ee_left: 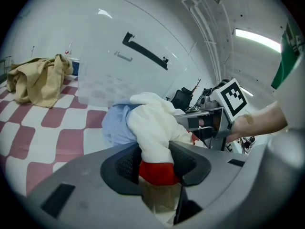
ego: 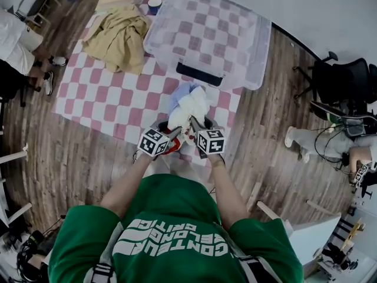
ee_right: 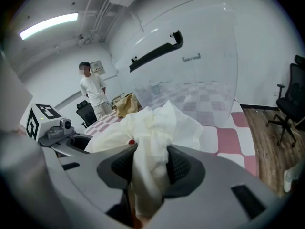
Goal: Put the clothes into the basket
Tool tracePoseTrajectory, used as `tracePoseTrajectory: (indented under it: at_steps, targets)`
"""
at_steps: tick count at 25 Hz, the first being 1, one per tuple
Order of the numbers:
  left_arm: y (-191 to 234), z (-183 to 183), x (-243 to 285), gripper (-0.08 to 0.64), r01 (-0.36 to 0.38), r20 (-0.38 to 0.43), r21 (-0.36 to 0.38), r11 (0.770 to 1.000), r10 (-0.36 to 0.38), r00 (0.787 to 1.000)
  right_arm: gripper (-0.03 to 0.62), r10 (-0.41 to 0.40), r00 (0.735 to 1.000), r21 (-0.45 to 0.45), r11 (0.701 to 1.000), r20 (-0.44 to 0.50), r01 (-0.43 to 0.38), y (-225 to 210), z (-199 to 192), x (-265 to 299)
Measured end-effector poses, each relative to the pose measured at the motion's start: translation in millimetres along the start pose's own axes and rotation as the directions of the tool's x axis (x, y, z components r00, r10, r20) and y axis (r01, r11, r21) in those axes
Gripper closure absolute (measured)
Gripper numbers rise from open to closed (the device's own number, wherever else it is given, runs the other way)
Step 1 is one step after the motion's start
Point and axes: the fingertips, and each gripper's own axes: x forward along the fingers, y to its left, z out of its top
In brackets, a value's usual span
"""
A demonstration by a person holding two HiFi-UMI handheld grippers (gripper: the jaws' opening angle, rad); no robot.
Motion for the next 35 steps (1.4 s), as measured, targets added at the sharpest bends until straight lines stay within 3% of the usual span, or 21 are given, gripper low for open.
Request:
tracePoseTrajectory:
  at_steps: [10, 19, 25, 29, 35]
  targets:
    - [-35, 44, -43, 0.403, 0.025, 0.111, 0.133, 0.991, -0.04, 0.993, 0.443, 0.016, 0.994, -0.005, 1.0, 0.109, -0.016, 28, 37, -37]
    - [-82, 108, -81, 0.407, 0.019, 0.247, 0.275, 0.961, -0.089, 0.965, 0.448, -0.004, 0.963, -0.059, 0.998, 0.27, 0.021, 49, 98, -99]
    - [-112, 157, -110, 0.407, 0.003, 0.328, 0.365, 0.931, -0.132, 0.935, 0.448, -0.003, 0.921, -0.09, 0.995, 0.389, 0.041, 64, 147, -142]
    - [-132, 200, -133, 0.407, -0.001, 0.391, 0.4, 0.917, -0.17, 0.905, 0.449, 0.007, 0.889, -0.147, 0.987, 0.457, 0.068, 75, 191, -174]
    - [-153, 272, -161, 0.407, -0.052, 0.462, 0.486, 0.872, -0.206, 0.863, 0.451, 0.034, 0.828, -0.217, 0.97, 0.56, 0.107, 87, 266, -214]
